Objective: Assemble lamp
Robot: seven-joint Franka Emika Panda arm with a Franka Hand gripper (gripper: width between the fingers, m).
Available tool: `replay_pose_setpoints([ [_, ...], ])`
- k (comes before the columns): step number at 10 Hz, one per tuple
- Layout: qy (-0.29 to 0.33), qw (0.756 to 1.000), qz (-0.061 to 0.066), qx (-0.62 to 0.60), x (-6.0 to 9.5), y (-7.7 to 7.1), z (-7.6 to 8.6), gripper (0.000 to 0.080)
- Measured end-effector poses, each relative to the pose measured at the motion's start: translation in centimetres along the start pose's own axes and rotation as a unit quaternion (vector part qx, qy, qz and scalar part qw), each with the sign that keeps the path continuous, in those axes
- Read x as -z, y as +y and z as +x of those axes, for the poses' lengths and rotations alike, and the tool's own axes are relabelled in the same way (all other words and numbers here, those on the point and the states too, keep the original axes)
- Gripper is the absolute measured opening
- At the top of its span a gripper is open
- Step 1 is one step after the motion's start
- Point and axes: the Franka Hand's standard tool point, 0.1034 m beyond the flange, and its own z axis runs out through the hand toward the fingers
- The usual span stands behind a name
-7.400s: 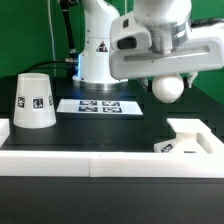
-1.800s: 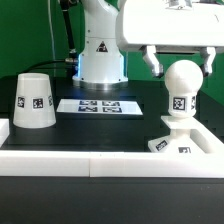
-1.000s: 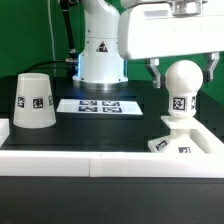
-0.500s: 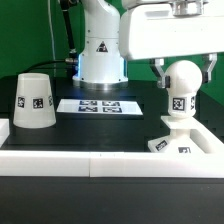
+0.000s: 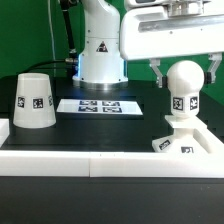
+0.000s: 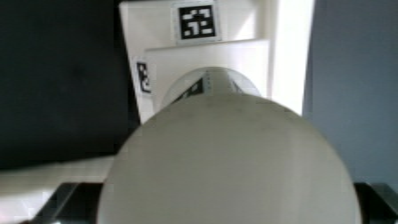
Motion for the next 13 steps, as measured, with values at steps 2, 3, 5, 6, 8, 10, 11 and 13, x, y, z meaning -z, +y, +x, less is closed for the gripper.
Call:
replay_pose_setpoints([
  [2, -0.007, 0.997, -0.002, -0.073, 0.02, 0.14, -0.03, 0.0577],
  [3, -0.004, 0.994, -0.002, -0.108, 0.01, 0.10, -0.01, 0.0577],
  [5, -0.004, 0.986, -0.002, -0.164, 0.02, 0.19, 0.03, 0.0578],
  [6, -0.004, 0.983, -0.002, -0.182, 0.02, 0.19, 0.03, 0.0578],
  [8, -0.006, 0.969, 0.002, -0.249, 0.04, 0.11, 0.01, 0.0578],
  [10, -0.026, 0.936, 0.003, -0.352, 0.08, -0.21, -0.36, 0.0579],
  [11, -0.042, 0.918, -0.001, -0.394, 0.15, -0.38, -0.54, 0.0579],
  [13, -0.061, 0.873, 0.006, -0.483, -0.36, -0.40, -0.25, 0.0579],
])
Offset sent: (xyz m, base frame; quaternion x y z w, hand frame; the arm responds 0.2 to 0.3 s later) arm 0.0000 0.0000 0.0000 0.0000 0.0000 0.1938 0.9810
